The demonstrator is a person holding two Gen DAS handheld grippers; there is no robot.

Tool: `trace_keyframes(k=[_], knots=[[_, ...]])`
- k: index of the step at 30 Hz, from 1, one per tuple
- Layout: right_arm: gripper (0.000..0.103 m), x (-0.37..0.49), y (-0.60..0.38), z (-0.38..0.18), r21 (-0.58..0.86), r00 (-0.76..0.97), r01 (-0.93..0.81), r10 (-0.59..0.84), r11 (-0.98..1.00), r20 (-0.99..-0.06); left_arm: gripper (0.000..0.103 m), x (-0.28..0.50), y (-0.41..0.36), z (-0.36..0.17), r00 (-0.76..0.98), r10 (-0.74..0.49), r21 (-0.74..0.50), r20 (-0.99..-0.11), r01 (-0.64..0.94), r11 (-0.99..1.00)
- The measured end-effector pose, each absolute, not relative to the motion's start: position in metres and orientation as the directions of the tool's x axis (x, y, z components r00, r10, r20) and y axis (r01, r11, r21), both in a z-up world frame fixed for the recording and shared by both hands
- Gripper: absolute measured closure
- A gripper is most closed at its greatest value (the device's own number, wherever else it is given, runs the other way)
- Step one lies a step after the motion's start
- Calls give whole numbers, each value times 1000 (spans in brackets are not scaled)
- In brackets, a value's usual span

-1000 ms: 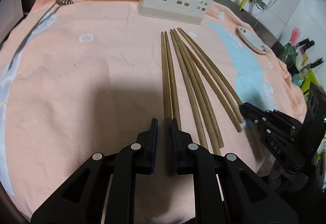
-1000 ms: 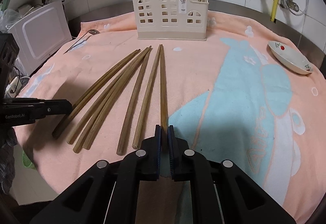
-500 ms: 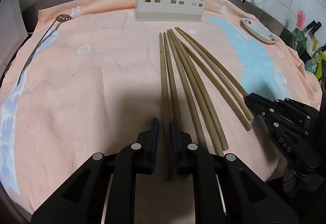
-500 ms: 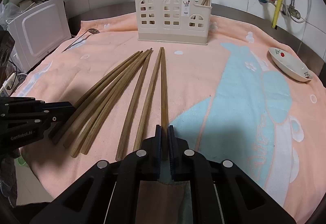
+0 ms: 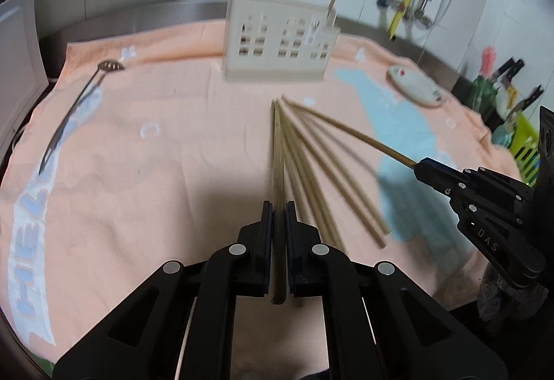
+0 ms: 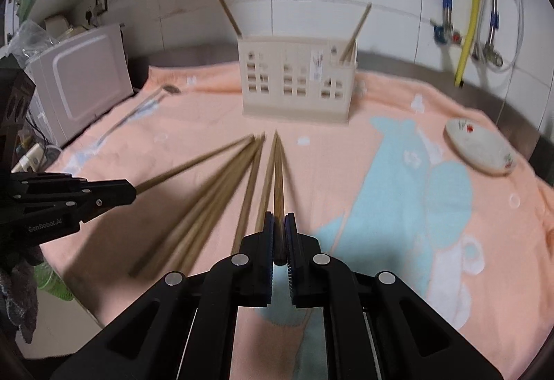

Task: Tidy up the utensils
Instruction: 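Lift the left gripper's chopstick upright while the right gripper lifts its chopstick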

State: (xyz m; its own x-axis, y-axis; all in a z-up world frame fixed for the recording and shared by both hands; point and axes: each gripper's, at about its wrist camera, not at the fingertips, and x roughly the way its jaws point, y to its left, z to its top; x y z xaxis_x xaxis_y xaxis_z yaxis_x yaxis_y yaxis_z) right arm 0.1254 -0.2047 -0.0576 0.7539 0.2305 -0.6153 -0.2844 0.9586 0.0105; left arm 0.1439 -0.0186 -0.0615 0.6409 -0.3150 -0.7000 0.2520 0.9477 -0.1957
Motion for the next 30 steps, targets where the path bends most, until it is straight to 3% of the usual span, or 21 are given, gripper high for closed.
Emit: trace_keyframes(k=[11,30], knots=[[96,138,-205,3,-4,806,-316,266,949,-529,97,142,-26,-15,721,-364,-173,-589,328,929],[96,236,-227,98,-35,790,-328,253,944,-558,97,206,-44,57,758,-332,-55,-562,366,929]])
